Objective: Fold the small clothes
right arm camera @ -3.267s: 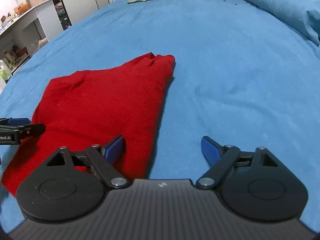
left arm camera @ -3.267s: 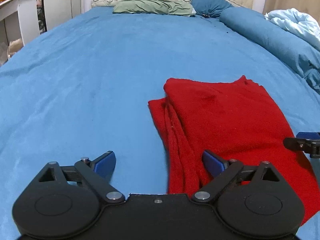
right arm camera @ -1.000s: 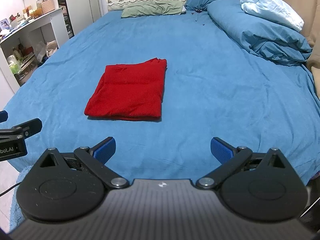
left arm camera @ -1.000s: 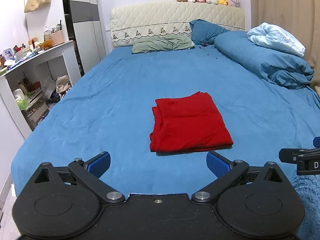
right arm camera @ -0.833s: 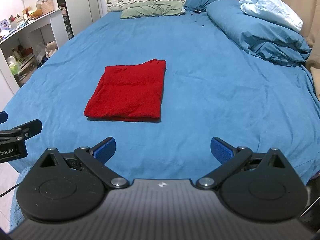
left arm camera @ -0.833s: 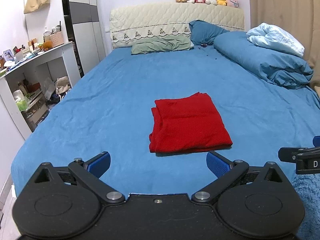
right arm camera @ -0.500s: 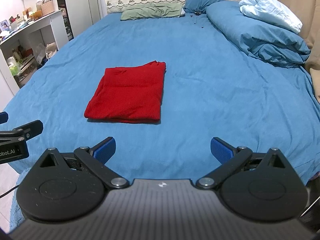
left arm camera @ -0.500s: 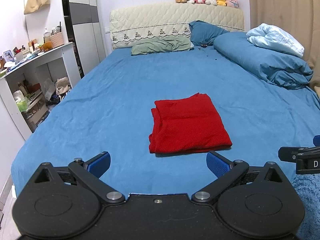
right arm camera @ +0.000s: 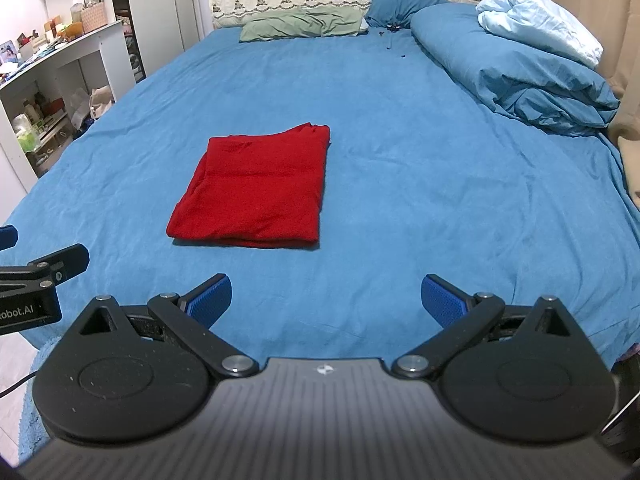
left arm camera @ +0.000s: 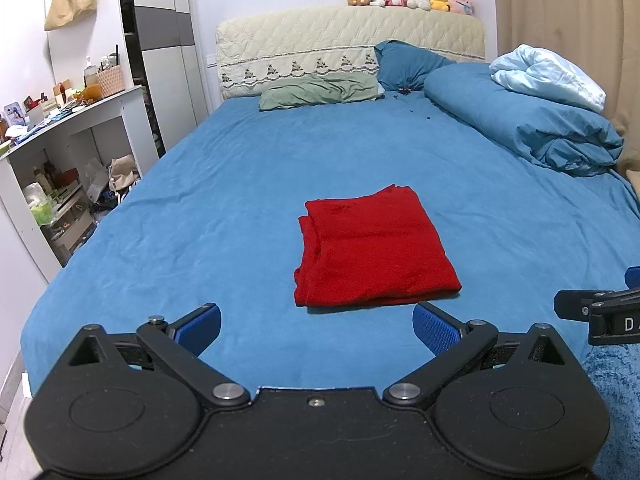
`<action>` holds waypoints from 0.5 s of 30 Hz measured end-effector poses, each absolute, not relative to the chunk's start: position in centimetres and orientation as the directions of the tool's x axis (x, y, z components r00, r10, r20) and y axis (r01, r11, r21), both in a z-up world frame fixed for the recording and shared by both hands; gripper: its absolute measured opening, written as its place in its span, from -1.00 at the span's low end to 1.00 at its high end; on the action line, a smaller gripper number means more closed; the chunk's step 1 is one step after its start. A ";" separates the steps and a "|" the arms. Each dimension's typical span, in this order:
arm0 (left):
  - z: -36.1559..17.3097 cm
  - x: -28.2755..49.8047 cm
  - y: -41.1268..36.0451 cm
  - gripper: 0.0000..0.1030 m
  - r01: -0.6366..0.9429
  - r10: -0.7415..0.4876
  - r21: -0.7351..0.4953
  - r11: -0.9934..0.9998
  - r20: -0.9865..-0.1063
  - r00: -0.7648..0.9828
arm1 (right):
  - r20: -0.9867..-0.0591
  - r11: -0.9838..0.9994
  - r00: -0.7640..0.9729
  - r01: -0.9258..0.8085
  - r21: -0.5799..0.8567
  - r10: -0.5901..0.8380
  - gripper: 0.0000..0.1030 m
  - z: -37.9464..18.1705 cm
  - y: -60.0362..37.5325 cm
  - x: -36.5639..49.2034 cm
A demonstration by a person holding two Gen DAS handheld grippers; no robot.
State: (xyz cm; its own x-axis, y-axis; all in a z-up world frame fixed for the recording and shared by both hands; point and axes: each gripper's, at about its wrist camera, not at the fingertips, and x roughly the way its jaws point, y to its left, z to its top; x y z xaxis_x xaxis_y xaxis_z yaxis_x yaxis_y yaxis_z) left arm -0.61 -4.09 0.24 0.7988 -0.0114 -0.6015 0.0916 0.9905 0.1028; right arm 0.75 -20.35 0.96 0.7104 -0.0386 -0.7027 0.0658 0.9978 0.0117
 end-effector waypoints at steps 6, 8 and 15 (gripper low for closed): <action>0.3 -0.6 -4.3 1.00 0.087 -0.009 0.100 0.991 -0.600 0.800 | -0.702 0.998 0.711 0.067 0.012 -0.039 1.00 0.9 -20.3 0.7; 0.3 -0.6 -4.3 1.00 0.088 -0.010 0.100 0.991 -0.602 0.799 | -0.702 0.998 0.711 0.066 0.012 -0.039 1.00 0.9 -20.3 0.7; 0.3 -0.6 -4.3 1.00 0.088 -0.010 0.098 0.991 -0.606 0.795 | -0.700 0.998 0.713 0.068 0.010 -0.042 1.00 1.1 -20.5 0.8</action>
